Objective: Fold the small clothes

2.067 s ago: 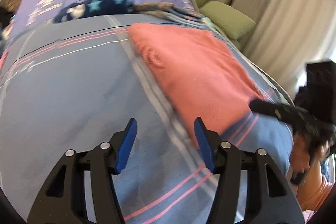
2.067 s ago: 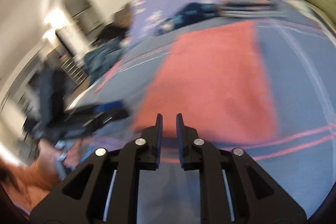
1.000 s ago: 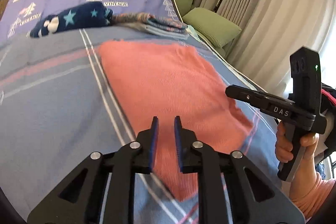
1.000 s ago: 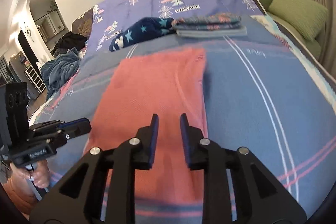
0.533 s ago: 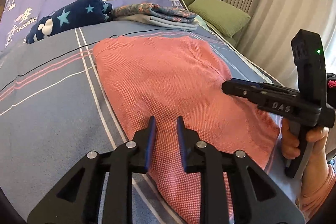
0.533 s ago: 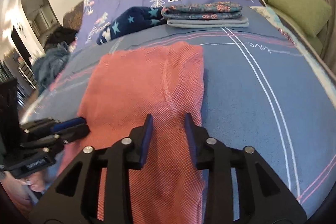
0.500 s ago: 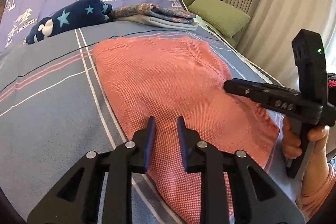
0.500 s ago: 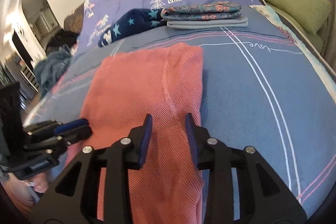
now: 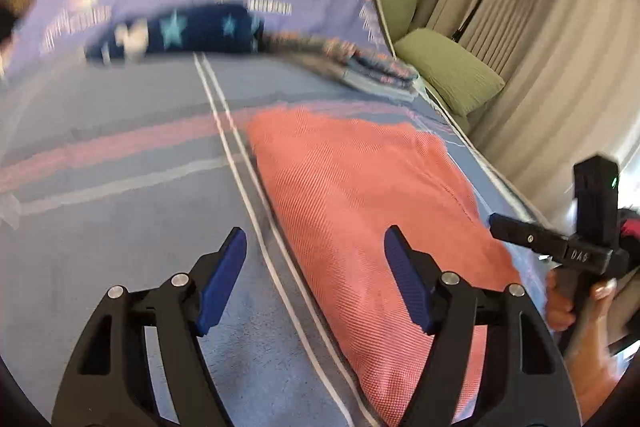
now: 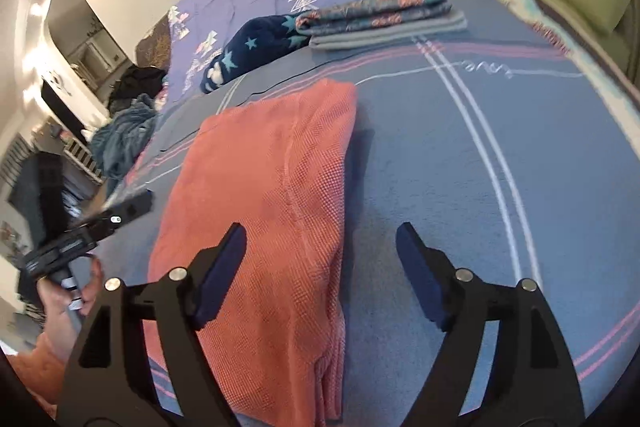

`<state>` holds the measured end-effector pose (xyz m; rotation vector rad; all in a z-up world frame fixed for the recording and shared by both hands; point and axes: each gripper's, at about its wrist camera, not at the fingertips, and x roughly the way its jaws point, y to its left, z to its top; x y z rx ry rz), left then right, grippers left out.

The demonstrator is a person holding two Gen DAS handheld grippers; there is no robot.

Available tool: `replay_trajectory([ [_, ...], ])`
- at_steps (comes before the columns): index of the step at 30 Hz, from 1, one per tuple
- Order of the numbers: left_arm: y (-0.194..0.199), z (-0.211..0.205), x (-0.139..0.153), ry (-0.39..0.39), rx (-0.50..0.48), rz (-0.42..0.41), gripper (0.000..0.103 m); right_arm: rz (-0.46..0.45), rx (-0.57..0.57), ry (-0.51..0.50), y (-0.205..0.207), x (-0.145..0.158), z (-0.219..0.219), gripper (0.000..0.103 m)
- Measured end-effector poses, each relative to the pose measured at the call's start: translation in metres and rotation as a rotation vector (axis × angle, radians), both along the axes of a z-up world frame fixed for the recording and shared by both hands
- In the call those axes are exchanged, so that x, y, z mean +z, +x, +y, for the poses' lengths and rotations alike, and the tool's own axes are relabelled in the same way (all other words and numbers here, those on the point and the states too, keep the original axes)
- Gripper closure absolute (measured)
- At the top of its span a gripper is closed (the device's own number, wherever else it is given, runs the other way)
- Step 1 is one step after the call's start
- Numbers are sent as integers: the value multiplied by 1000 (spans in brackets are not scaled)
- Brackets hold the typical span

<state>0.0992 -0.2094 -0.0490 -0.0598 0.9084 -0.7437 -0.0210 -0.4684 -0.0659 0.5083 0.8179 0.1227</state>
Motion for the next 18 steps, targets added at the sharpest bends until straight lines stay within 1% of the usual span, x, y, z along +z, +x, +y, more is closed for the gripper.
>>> replay_trajectory([
  [1,6,-1,-7,-8,-8,47,31,3,10,17,3,-1,0,24],
  [3,16,-5,-17,-6,-19,95,31,12,32,48,12,-8,-2,24],
  [6,20,-17,-21,-10,-73,72,31,4,101,74,27,-11,-3,22],
  [10,26,-33,-24,-17,-133,72,30,-2,223,85,50,-14,2,21],
  [13,36,-44,-27,-9,-164,75,30,-13,269,120,67,-17,-1,21],
  [15,41,-49,-28,-14,-180,82,30,-19,284,147,81,-19,-3,25],
  [17,45,-54,-28,-16,-189,87,30,-18,288,153,94,-21,-3,34],
  [18,46,-57,-28,-15,-193,85,30,-16,285,152,99,-21,-3,36],
])
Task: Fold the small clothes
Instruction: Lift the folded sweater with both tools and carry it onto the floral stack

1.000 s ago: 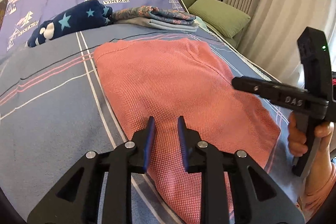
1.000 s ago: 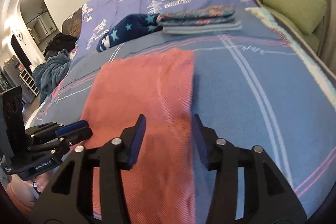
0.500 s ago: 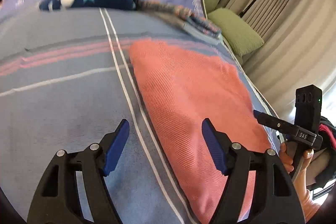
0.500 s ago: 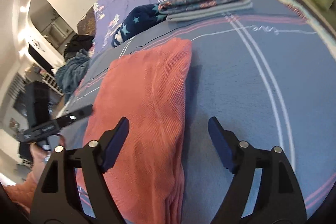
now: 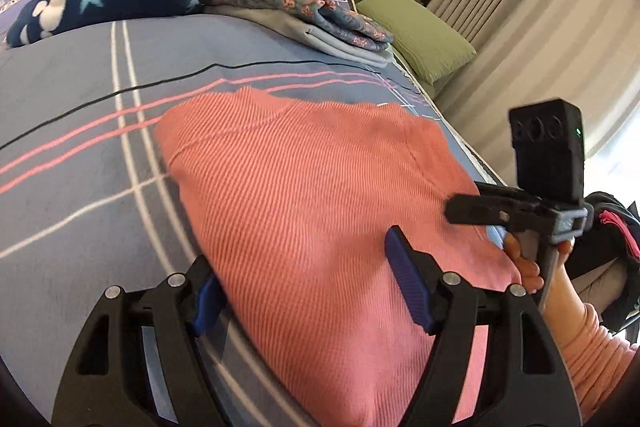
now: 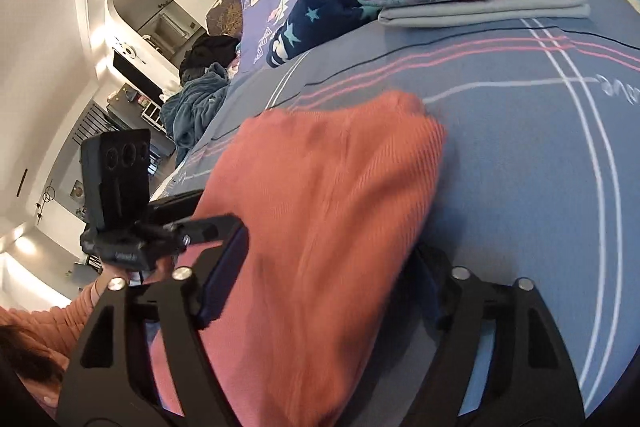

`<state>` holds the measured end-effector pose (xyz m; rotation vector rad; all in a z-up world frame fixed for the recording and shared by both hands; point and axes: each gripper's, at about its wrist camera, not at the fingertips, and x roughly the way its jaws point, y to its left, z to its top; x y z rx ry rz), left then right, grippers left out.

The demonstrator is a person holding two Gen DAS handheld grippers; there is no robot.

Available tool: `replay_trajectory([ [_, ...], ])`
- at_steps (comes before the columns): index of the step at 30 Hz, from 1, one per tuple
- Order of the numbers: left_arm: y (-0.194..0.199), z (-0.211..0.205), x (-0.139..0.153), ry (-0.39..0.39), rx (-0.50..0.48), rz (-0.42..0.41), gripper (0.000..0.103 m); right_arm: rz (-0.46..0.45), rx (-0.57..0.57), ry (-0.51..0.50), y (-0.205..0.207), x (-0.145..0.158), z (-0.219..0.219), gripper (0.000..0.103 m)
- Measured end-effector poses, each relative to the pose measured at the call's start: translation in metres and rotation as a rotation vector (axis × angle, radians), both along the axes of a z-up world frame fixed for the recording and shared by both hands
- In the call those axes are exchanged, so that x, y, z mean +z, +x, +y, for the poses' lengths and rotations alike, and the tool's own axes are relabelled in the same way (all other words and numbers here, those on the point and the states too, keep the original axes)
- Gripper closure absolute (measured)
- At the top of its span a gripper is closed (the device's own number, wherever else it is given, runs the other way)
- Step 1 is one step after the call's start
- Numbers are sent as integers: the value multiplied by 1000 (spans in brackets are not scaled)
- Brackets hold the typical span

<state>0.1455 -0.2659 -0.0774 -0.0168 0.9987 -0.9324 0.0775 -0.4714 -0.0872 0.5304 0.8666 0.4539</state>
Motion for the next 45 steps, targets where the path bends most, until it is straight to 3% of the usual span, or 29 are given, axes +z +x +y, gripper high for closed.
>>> replay_trajectory([
  [3,-1,-5,-1,7,2,-21,31,2,-22,-16,4,-1,0,53],
  [5,-3,-7,0,19,3,-46,38,2,-30,11,1,-2,-4,67],
  [7,-6,-7,3,23,-3,-67,55,5,-40,19,1,-3,-6,73],
  [9,-10,-9,7,33,-5,-101,67,-13,-46,-23,-3,3,-1,78],
  [11,-19,-12,14,60,1,-162,72,-35,-56,-110,-8,13,9,83],
  [14,-45,-20,29,131,9,-307,74,-66,-88,-195,-21,34,20,85],
  [16,-58,-21,43,139,17,-372,75,-103,-119,-216,-38,55,23,86],
  [21,-90,-12,94,56,16,-446,75,-215,-218,-231,-82,105,25,86],
  [25,-112,-20,136,20,-13,-542,75,-351,-332,-320,-114,151,25,86],
  [29,-118,-45,180,10,-42,-647,75,-411,-412,-333,-117,195,7,86],
  [34,-100,-84,233,-9,-34,-708,75,-472,-510,-450,-84,256,-19,86],
  [38,-74,-124,267,6,-4,-755,75,-480,-569,-498,-45,282,-45,86],
  [45,1,-180,283,67,36,-785,75,-455,-595,-512,54,282,-93,86],
])
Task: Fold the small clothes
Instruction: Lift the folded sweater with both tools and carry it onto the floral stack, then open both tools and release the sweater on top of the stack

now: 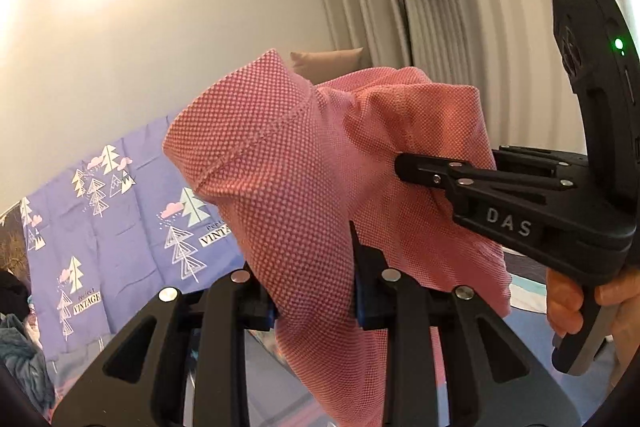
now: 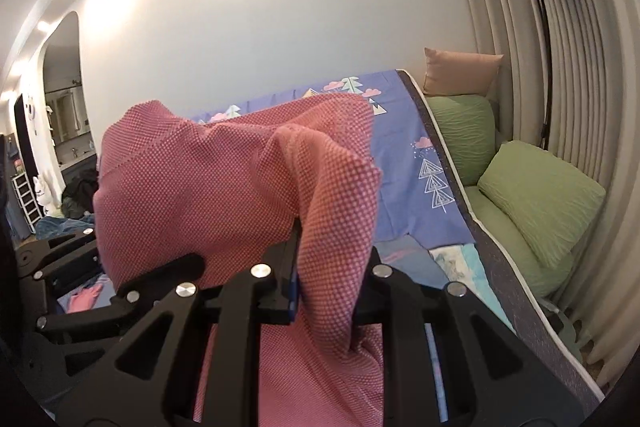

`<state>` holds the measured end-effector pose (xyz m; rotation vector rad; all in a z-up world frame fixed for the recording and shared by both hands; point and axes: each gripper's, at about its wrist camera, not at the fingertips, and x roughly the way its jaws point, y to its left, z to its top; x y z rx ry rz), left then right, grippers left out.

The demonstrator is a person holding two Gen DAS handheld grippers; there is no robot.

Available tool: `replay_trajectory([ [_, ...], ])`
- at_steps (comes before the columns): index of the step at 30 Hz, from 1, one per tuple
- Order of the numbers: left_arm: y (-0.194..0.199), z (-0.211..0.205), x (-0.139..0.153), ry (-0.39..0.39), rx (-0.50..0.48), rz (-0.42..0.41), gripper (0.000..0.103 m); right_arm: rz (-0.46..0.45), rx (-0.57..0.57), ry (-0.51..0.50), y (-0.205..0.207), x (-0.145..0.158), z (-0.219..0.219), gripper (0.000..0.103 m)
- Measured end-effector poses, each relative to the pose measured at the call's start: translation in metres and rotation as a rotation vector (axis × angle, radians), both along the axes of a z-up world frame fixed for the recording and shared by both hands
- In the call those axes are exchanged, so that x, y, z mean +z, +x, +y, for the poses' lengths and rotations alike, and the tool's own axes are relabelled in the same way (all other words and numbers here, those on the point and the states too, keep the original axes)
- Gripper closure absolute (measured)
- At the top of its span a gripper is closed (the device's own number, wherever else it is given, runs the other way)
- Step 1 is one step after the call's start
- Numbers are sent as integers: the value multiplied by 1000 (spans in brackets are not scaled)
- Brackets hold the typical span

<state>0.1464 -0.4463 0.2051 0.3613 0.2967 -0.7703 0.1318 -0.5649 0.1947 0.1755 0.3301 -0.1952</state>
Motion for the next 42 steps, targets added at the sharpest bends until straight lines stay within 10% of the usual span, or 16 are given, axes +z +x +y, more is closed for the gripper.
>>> replay_trajectory([
  [6,81,-31,-30,45,88,1,75,54,-6,9,110,-41,-31,84],
  [8,116,-39,-48,58,128,24,71,99,-49,-11,151,-70,-39,69],
  [10,160,-48,-83,106,215,42,45,212,-211,-82,192,-115,-48,48],
  [14,220,-59,-177,312,380,130,41,298,-222,36,208,-189,-67,47],
  [21,208,-36,-232,287,312,205,41,299,-172,215,138,-248,-75,48],
  [32,111,38,-186,70,224,298,30,226,-127,110,-25,-196,2,31],
  [36,43,83,-167,-22,201,253,7,178,-101,59,-81,-169,49,20],
  [42,-47,132,-148,-46,231,133,1,110,-119,-40,-156,-137,109,10],
])
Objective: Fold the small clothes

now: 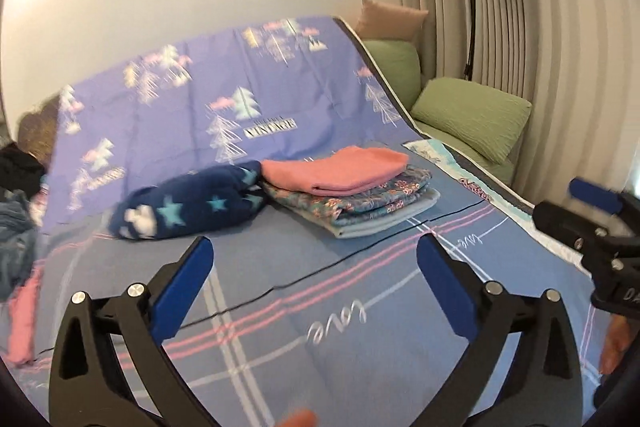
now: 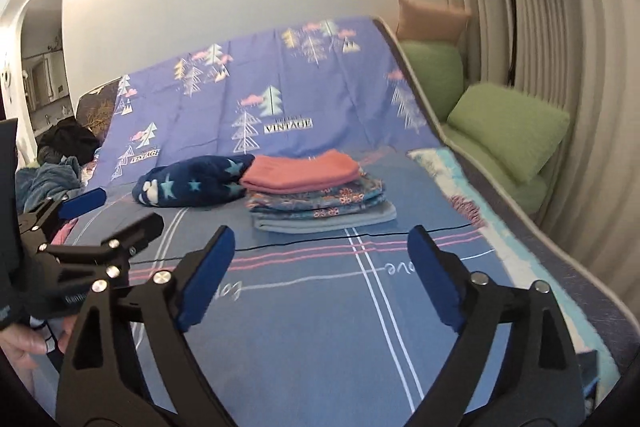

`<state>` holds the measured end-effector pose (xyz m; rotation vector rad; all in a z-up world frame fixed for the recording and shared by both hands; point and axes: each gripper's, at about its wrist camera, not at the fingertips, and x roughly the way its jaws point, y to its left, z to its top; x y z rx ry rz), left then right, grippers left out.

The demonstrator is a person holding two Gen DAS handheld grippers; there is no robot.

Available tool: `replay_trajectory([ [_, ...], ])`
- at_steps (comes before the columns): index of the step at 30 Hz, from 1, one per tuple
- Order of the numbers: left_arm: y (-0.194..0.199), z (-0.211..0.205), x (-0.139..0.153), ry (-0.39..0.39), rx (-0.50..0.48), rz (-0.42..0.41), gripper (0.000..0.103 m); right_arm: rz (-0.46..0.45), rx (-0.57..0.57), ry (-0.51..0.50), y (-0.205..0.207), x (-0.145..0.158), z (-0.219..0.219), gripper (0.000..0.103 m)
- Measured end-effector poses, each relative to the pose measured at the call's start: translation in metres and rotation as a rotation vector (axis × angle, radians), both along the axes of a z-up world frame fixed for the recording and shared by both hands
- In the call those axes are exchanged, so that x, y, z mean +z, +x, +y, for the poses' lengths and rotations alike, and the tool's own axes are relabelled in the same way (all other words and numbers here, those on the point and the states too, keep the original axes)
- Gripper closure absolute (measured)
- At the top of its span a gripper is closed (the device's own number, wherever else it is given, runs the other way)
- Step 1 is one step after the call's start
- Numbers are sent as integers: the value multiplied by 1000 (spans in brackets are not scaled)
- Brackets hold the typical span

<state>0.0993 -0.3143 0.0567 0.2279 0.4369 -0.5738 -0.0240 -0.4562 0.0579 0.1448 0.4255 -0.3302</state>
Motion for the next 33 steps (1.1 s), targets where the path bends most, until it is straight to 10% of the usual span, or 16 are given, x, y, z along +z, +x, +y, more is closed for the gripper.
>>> replay_trajectory([
  [13,-106,95,15,-108,70,24,1,-6,-80,0,-109,21,63,7],
  [33,-152,147,10,-60,144,12,1,25,-78,-15,-141,17,111,7],
])
